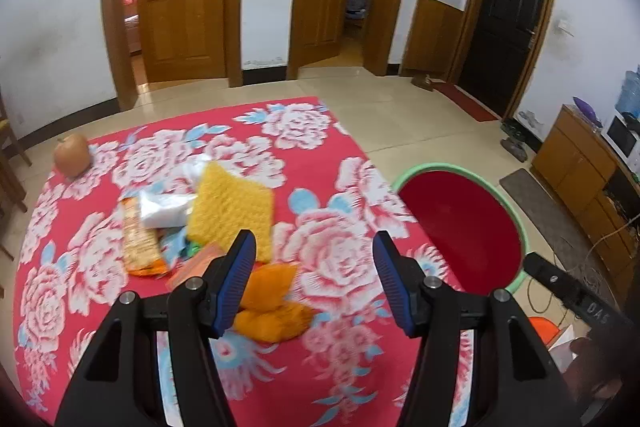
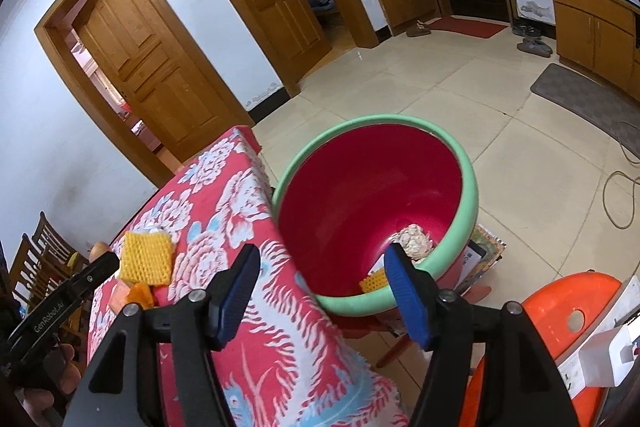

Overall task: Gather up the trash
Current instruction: 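Move both tools back over the table toward the remaining items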

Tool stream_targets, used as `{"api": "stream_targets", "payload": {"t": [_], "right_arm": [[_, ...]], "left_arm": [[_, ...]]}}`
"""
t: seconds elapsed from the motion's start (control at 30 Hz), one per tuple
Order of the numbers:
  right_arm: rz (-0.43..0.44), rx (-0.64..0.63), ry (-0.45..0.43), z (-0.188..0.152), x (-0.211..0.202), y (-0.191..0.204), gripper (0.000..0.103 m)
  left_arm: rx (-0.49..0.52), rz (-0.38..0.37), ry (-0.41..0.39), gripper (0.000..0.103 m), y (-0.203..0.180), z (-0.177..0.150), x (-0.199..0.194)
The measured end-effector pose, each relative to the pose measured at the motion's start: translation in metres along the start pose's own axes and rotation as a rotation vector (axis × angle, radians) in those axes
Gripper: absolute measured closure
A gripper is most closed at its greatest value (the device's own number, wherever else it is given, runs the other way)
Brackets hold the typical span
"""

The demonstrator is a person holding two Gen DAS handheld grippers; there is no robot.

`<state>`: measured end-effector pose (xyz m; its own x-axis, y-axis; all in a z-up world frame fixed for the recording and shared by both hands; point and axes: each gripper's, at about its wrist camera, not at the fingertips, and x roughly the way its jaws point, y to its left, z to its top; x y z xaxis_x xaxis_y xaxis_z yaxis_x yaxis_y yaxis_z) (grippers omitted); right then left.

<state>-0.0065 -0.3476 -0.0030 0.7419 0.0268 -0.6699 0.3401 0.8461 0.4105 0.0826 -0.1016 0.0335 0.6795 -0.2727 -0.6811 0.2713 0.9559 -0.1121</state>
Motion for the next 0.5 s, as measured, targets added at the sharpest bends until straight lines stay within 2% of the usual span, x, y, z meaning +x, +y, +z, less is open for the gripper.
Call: {"api": "stream_targets", "payload": {"t": [0.2, 0.5], "right_arm": [[0.020, -0.001, 0.009, -0.004, 0.002, 0.005, 0.033], [0.032, -0.026, 0.046, -0.011, 0.013, 0.015, 0.033]], "left_arm": [[-0.055, 0.059, -0.010, 0.042, 0.028, -0.009, -0.007], [-0.128, 0.128, 0.031, 0.042, 0.064, -0.024, 0.003]]}}
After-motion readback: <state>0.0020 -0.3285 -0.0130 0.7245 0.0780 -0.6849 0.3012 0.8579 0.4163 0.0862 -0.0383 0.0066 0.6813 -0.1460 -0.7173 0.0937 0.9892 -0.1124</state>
